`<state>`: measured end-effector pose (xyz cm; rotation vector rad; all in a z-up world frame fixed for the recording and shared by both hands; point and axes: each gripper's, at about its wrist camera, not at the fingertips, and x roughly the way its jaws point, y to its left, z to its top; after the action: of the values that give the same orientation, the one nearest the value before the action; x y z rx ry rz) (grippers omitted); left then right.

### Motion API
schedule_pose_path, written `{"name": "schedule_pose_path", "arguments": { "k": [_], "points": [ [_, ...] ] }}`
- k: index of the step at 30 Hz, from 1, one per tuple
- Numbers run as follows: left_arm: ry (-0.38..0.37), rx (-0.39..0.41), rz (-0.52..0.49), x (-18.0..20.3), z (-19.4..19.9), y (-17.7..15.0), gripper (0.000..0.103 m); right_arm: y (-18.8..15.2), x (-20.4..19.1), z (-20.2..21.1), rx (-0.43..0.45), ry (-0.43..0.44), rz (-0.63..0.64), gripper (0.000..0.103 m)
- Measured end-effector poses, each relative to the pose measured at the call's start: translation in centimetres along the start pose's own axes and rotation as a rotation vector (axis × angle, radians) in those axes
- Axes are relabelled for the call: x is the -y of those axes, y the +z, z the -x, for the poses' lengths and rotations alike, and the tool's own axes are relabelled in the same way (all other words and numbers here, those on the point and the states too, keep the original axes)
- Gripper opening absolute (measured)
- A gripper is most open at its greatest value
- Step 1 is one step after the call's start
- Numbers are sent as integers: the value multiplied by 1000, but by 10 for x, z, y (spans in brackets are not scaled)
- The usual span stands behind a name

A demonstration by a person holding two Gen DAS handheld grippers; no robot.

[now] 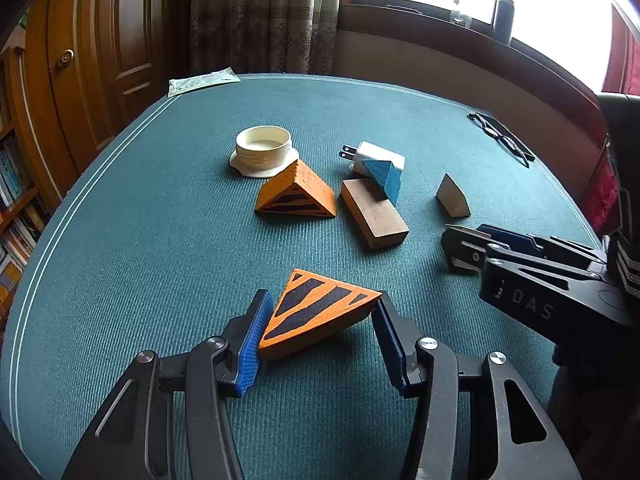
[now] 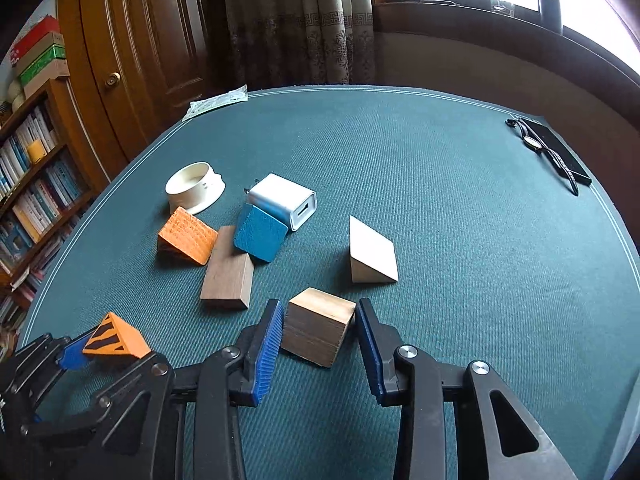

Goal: Organize rigid objects
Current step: 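Grasp the light wood cube with the right tool while the left holds the orange block, then carry the orange block and wood cube over the clear basin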

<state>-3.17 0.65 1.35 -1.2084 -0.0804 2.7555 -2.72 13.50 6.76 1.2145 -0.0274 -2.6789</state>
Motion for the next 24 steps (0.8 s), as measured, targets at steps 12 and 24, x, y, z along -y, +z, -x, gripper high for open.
{"name": "schedule_pose_path", "arguments": {
  "k": [12,24],
  "points": [
    [-7,10,-29,12,7,-1,52,-37,33,47,14,5,-70,39],
    [-39,21,-61,36,19,0,52,-56,64,95,82,-10,-133,39]
  ]
}}
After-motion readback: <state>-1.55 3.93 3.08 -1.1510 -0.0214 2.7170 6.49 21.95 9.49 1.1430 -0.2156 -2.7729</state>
